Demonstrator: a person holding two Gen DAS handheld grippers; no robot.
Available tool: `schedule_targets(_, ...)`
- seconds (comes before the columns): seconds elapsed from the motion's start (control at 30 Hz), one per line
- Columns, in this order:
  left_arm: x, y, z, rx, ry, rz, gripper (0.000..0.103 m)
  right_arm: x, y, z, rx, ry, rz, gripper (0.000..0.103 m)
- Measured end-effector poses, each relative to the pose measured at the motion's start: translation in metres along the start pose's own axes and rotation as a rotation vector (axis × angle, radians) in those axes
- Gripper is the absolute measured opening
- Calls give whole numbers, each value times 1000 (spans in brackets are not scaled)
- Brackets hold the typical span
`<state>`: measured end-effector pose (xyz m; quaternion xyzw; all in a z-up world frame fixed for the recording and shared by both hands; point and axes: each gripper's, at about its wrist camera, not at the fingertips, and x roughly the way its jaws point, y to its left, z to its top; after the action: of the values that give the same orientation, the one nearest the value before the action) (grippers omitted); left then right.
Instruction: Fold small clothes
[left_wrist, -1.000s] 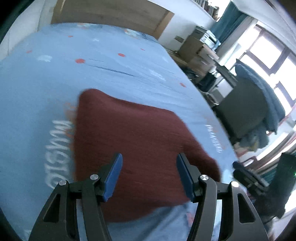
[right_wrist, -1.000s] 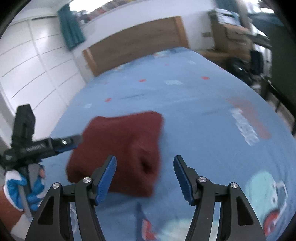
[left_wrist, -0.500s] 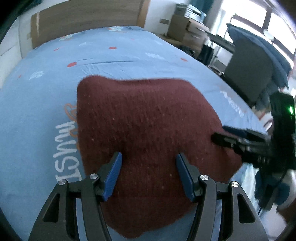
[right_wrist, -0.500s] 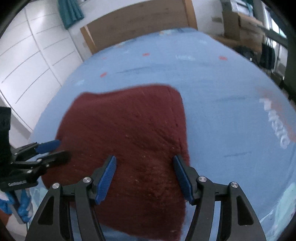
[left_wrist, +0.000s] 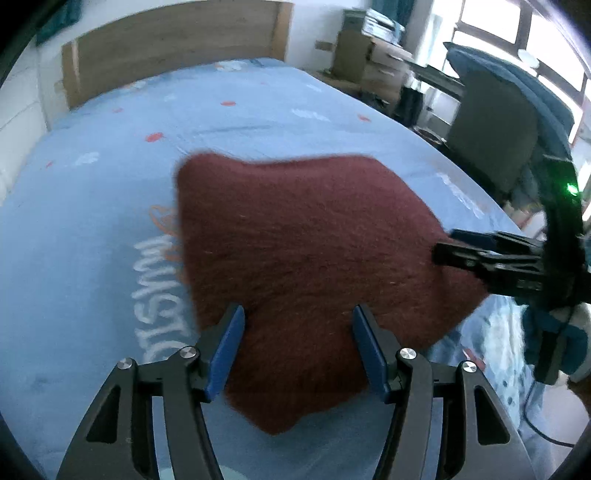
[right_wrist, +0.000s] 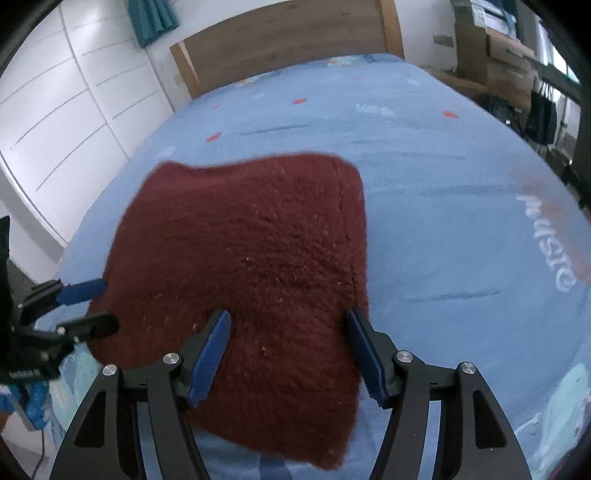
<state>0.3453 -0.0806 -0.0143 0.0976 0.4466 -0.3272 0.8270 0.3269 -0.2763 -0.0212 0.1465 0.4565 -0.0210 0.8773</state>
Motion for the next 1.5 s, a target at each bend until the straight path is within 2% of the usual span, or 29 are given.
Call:
schedule_targets(0.13, 10, 24, 2, -57, 31, 37, 57, -4, 1, 5, -22, -2, -23, 66)
schedule_targets(0.33, 20, 15, -12, -52, 58, 38, 57, 16, -11, -18, 28, 60, -35, 66)
schedule_targets(0.57, 6, 24, -12, -112, 74, -9, 58, 8, -20, -28, 34, 77, -28, 68)
schedule_targets(0.67, -4, 35, 2, -185, 64, -81, 57, -5, -23, -24, 51, 60, -16, 70)
schedule_targets(0.83, 0, 57, 31, -259, 58, -129, 62, -4, -27, -4, 99, 62, 48, 75)
schedule_targets(0.93, 18, 64, 40, -283, 95, -149, 62, 13, -33, 6, 142, 111, 108, 78)
schedule_targets(1.0, 27, 65, 36, -291, 121, -178, 69, 31, -39, 7, 184, 171, 185, 80)
schedule_targets(1.1, 38, 71, 30, -313, 128, -240, 75, 47, -44, 3, 204, 217, 255, 81)
schedule_targets(1.2, 46, 88, 23, -406, 129, -341, 73, 58, -49, -4, 233, 235, 346, 81)
schedule_targets(1.27, 52, 95, 18, -457, 119, -401, 66, 63, -48, -6, 249, 243, 401, 67)
schedule_targets(1.33, 54, 101, 15, -511, 100, -462, 58, 68, -44, -7, 263, 245, 424, 66)
schedule_targets(1.37, 53, 105, 13, -536, 85, -492, 55, 69, -45, -7, 271, 240, 434, 62)
schedule_targets(1.5, 39, 116, 20, -528, 40, -517, 46, 60, -51, -15, 313, 193, 487, 50)
